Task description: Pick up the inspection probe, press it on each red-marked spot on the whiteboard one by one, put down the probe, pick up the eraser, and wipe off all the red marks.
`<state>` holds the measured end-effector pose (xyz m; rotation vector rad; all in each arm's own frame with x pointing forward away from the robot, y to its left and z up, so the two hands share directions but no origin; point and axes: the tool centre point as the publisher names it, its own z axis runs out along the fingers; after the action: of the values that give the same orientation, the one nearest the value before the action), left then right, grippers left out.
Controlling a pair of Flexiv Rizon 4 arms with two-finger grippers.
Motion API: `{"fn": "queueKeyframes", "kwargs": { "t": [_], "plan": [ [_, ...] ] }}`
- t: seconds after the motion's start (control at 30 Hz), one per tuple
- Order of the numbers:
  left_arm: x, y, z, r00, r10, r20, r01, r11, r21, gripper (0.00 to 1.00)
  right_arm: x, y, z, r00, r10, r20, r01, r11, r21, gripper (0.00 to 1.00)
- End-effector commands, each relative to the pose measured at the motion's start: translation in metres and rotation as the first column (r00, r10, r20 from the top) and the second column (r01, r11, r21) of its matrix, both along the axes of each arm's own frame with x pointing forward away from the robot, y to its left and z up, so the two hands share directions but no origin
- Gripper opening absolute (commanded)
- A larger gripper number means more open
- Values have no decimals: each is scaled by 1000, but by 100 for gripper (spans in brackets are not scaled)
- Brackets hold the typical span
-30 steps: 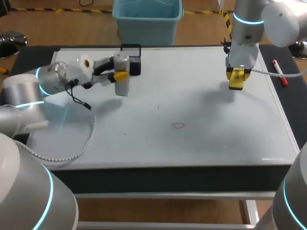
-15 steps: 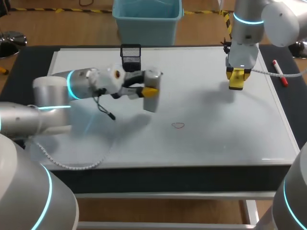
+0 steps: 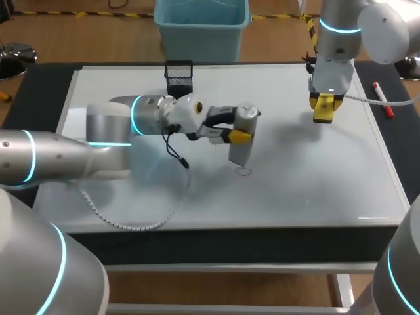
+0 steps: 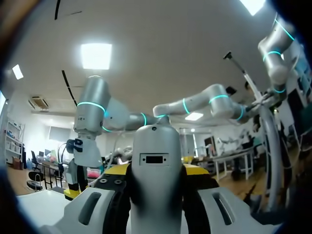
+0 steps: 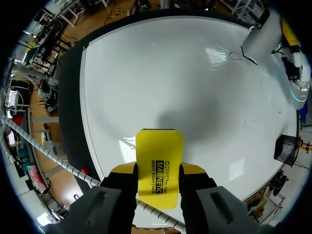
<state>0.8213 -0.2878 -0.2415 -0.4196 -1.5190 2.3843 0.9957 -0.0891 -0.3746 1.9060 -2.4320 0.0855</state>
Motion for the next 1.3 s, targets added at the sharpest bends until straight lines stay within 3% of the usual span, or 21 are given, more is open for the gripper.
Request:
{"fn": "queueKeyframes", "kwargs": {
  "t": [0.03, 0.53, 0.93, 1.3],
  "plan": [
    [-1, -7, -5, 1000, -16, -5, 16, 1000, -4, 0, 0, -1, 1, 1000, 3, 1, -3, 1000, -1, 0],
    [-10, -15, -20, 999, -34, -36, 35, 999, 29, 0, 0, -1, 1, 1000, 3, 1, -3, 1000, -1, 0],
    [-6, -20, -33, 998, -36, -52, 39, 997, 68, 0, 0, -1, 1, 1000, 3, 1, -3, 1000, -1, 0],
    [-3, -20, -40, 999, -33, -30, 36, 993, 112, 0, 0, -1, 1, 1000, 3, 1, -3, 1000, -1, 0]
  ]
}}
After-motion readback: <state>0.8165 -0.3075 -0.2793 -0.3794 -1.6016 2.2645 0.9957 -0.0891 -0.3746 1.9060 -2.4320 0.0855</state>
